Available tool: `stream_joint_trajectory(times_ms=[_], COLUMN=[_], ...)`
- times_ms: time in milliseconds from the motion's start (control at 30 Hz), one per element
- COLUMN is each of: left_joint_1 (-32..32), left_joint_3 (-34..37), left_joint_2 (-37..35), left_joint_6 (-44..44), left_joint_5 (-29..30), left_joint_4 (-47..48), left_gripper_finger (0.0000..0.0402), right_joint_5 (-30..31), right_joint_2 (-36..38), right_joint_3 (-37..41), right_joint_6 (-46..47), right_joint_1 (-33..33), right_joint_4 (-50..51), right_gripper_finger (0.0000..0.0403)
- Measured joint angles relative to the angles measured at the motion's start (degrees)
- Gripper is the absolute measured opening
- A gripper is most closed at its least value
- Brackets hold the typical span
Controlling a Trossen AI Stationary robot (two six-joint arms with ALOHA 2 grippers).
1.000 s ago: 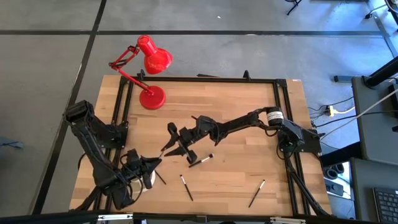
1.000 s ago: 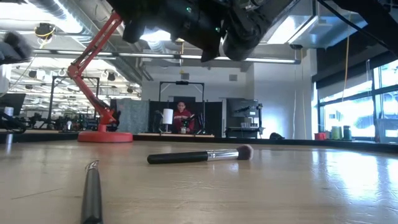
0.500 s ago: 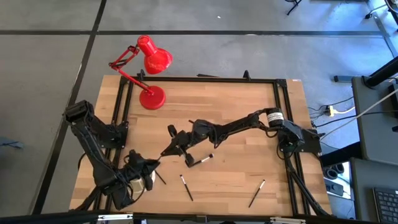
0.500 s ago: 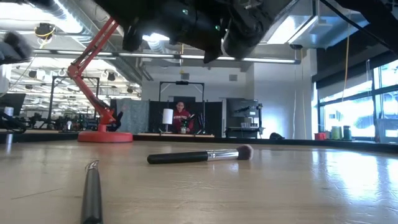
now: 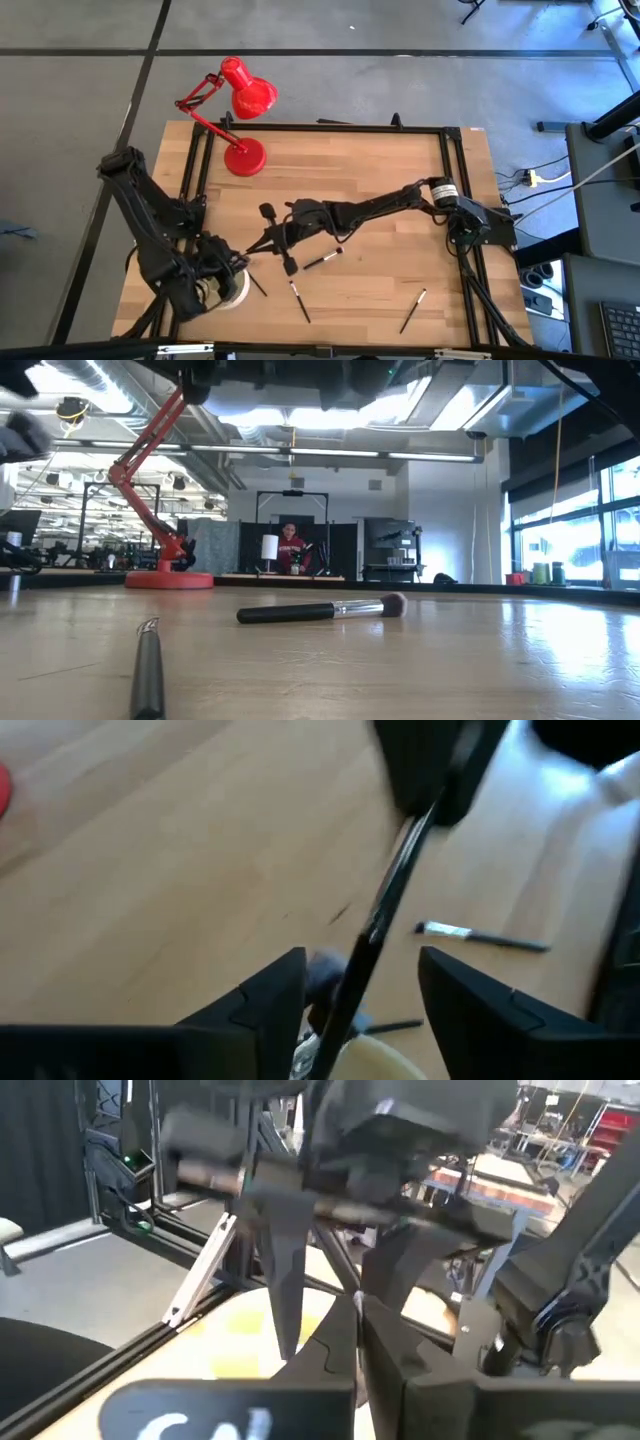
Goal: Put items in baskets/containers
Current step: Put the black eyeshadow brush into the white organizer bin
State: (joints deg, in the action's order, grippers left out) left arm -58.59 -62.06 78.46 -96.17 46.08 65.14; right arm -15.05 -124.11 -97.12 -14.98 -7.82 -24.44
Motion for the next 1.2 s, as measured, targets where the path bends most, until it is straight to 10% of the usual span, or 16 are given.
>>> stream_joint_trajectory(times_ms=[267, 533, 933, 1200], left_joint_1=[-1.0, -0.8, 1.9, 4.9], left_joint_3=[0.0, 0.0, 0.0, 0.0], left_joint_2=[-7.2, -6.6, -6.0, -6.0], left_joint_6=[10.3, 2.0, 3.0, 6.0], left_joint_5=[14.6, 22.6, 21.9, 21.8], left_joint_4=[5.0, 15.2, 16.1, 16.2], left_gripper_finger=[0.0196, 0.0196, 0.0196, 0.0196], right_joint_5=[1.0, 2.5, 1.3, -1.8], right_joint_2=[0.0, -1.7, -5.9, -5.9], right_joint_3=[-4.7, -4.8, -4.7, -4.7], right_joint_6=[-3.7, -5.1, -0.7, 6.6], right_joint_1=[0.9, 0.2, 0.1, 0.3], right_joint_4=[7.3, 7.9, 1.3, 0.9], right_gripper_finger=[0.0004, 0.0004, 0.0026, 0.0125])
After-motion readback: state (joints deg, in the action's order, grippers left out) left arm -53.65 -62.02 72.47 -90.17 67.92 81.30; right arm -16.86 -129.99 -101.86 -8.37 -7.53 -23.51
